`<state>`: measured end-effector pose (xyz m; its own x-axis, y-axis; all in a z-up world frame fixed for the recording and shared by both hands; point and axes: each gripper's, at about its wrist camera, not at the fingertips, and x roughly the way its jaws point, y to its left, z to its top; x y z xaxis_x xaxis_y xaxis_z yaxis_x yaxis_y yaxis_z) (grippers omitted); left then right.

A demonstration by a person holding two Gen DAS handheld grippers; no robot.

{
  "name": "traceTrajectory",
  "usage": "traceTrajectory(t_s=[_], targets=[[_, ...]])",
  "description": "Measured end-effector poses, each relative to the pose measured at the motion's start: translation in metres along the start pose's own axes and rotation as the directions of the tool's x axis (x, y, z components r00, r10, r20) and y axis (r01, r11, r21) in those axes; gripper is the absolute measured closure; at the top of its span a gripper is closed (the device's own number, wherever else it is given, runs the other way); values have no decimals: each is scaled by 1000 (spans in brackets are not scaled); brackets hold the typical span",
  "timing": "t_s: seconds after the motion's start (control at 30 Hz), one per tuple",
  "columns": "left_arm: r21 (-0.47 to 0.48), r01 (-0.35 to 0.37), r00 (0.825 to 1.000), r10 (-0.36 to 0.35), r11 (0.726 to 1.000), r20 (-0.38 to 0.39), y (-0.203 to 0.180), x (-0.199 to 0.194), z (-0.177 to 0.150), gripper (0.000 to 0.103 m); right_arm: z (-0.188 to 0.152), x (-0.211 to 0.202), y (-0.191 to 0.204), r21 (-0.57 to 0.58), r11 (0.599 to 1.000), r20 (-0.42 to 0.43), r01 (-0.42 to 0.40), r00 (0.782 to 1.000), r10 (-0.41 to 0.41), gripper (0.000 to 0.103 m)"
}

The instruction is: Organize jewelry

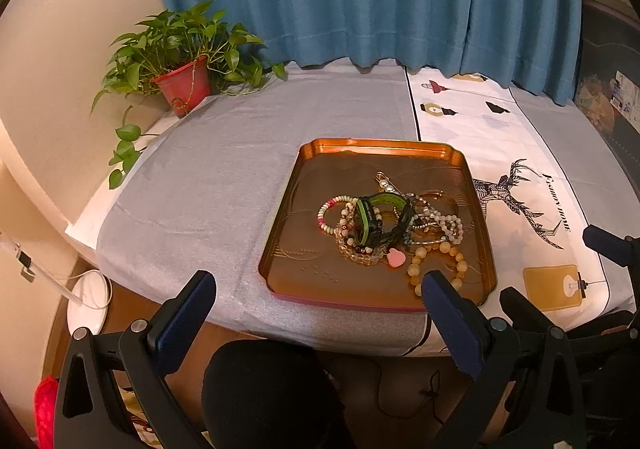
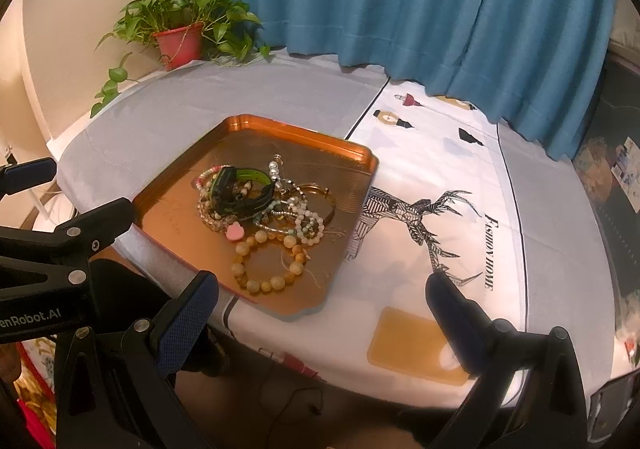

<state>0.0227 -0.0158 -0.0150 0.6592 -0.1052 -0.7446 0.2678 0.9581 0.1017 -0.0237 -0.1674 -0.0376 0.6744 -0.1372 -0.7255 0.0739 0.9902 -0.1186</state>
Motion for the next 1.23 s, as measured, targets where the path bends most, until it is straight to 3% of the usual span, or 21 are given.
traceTrajectory(t_s=[1.23], targets=[[2,-23,1000,23,1000,11,16,0,2,1,1,0,1,-10,1000,2,-7,1000,7,0]])
